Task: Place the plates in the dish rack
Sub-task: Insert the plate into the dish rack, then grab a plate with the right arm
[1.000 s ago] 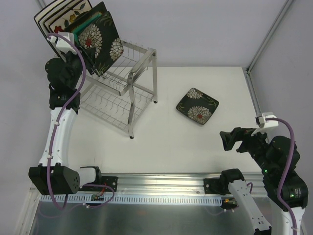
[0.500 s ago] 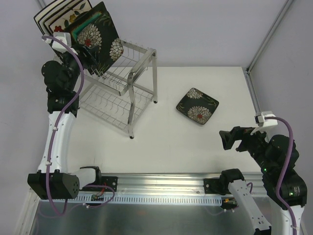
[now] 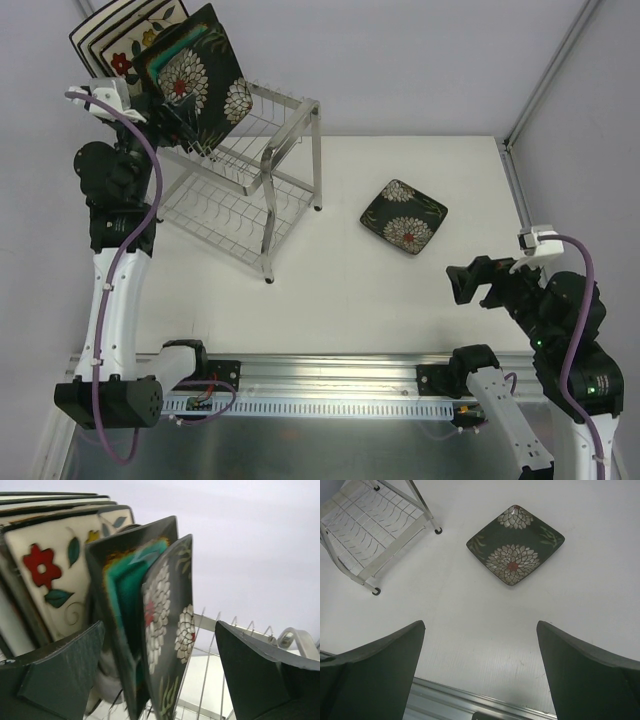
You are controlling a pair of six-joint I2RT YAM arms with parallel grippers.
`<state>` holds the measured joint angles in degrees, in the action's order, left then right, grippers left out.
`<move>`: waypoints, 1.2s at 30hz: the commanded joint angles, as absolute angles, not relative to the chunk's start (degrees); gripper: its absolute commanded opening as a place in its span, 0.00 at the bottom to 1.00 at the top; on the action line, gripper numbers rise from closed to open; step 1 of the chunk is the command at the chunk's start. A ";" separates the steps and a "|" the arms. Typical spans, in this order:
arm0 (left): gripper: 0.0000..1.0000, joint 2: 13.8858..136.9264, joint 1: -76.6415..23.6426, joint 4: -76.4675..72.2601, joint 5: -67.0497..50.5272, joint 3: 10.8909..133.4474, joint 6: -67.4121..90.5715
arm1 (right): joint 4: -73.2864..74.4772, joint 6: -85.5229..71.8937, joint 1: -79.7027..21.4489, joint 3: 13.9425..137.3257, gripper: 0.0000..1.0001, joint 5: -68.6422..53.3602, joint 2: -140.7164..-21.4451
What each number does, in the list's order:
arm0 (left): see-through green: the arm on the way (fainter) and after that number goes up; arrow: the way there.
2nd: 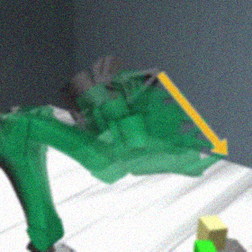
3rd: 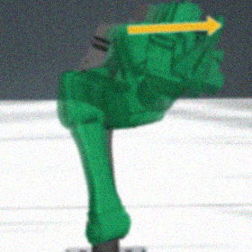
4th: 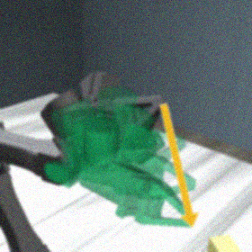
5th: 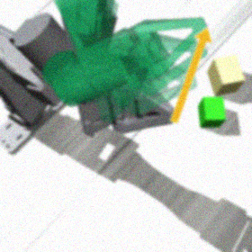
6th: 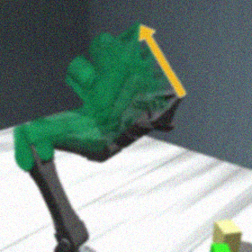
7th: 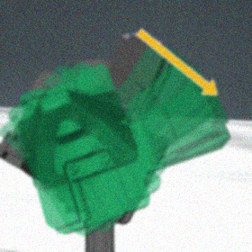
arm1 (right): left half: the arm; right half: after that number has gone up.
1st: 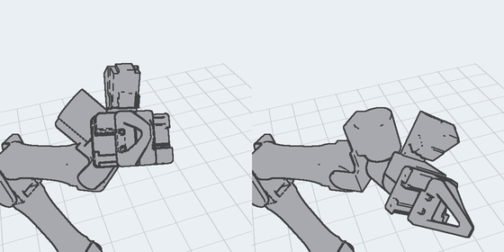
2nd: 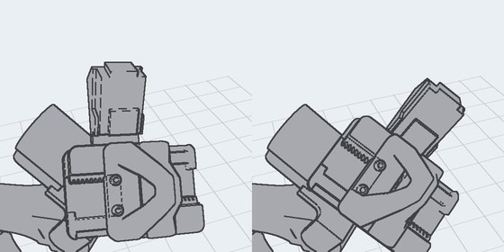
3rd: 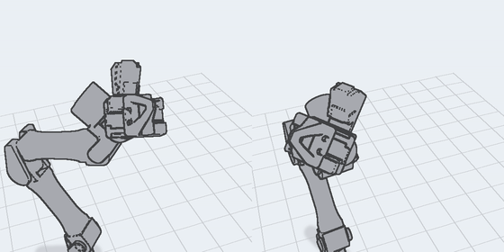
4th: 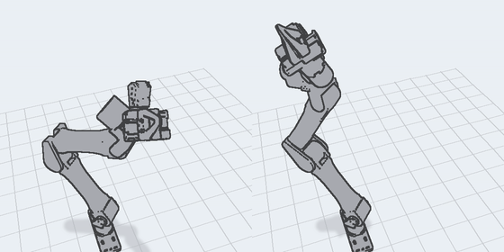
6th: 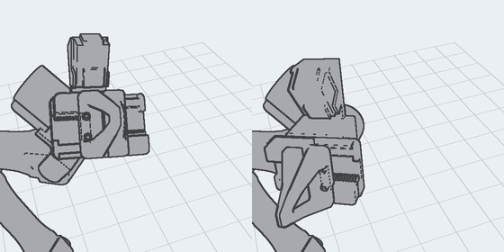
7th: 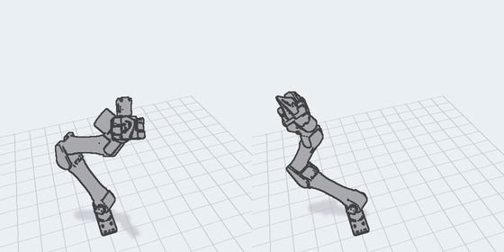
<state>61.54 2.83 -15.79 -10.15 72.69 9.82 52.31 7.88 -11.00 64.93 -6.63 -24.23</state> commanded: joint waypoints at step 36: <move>0.99 15.57 0.97 17.74 -4.66 43.51 23.46 | 8.63 -21.62 9.05 45.10 0.96 -19.93 -65.99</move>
<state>18.09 2.00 13.45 -2.96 44.82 20.67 20.64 -17.87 7.68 46.30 -12.58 -63.75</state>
